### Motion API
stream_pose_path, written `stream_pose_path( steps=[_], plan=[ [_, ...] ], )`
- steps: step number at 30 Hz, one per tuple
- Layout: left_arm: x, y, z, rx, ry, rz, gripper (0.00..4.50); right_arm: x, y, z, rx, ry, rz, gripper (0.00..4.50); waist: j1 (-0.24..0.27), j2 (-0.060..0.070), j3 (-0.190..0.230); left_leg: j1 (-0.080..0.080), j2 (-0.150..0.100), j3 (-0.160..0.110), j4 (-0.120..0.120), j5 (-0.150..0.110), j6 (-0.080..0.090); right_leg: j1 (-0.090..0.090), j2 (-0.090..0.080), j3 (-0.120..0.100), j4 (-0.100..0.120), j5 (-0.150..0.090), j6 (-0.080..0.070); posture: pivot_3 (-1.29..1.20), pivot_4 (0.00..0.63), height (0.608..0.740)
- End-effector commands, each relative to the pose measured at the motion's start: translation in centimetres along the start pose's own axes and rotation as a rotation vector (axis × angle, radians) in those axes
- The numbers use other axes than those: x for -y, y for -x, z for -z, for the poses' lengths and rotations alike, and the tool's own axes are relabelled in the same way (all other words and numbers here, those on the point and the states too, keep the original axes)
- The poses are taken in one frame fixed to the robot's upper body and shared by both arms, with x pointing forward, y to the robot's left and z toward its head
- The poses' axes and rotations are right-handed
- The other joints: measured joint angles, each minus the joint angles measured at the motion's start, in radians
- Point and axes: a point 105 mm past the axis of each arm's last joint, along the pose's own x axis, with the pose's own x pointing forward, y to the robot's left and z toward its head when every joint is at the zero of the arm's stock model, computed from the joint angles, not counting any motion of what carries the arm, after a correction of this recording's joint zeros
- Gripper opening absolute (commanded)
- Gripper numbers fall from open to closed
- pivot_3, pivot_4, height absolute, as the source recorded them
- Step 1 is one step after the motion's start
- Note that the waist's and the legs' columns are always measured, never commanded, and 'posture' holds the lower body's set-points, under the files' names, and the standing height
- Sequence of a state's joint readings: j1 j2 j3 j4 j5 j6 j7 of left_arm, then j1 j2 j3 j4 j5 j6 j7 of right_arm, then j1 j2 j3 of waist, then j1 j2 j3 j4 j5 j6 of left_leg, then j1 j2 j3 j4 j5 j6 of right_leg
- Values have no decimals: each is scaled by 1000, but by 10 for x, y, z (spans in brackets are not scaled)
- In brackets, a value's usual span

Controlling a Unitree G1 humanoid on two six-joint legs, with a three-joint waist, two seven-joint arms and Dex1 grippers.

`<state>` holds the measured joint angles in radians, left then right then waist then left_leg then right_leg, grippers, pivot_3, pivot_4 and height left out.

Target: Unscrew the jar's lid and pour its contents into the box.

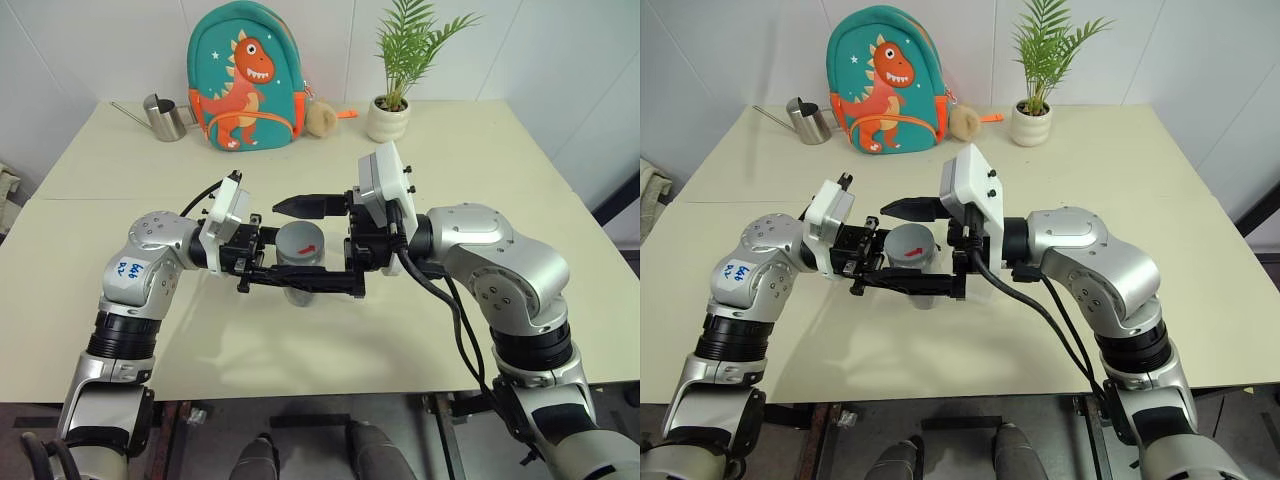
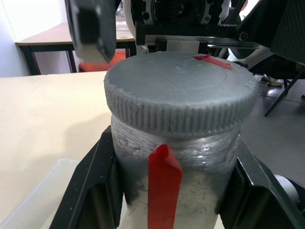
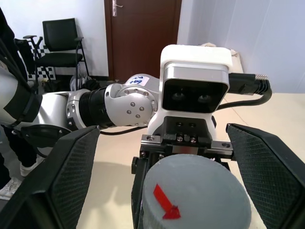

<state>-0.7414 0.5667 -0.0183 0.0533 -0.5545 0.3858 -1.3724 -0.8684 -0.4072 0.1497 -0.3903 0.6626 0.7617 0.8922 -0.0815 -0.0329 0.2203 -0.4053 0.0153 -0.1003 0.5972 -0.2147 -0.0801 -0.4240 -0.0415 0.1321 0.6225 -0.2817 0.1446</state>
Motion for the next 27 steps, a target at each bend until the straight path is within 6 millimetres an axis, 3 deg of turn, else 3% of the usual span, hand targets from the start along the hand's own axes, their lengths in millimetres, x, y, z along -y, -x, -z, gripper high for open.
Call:
stream_pose_path(
  steps=[1,13,27],
  plan=[
    [-2,0,-13,6,-72,-5,2045,1,0,-10,7,59,16,4478,0,0,0,0,0,0,0,0,0,0,0,0,1,0,0,0,150,740],
    [-5,-3,-13,15,-97,-20,2045,9,-10,0,-41,42,59,4478,-1,0,0,-1,0,0,0,0,0,-1,0,0,2,0,0,0,150,740],
    [-3,-5,-10,12,-80,-12,2045,22,-18,-3,-33,37,99,4478,-1,0,0,-1,0,0,0,0,0,-2,0,0,4,-1,-1,0,150,740]
  ],
)
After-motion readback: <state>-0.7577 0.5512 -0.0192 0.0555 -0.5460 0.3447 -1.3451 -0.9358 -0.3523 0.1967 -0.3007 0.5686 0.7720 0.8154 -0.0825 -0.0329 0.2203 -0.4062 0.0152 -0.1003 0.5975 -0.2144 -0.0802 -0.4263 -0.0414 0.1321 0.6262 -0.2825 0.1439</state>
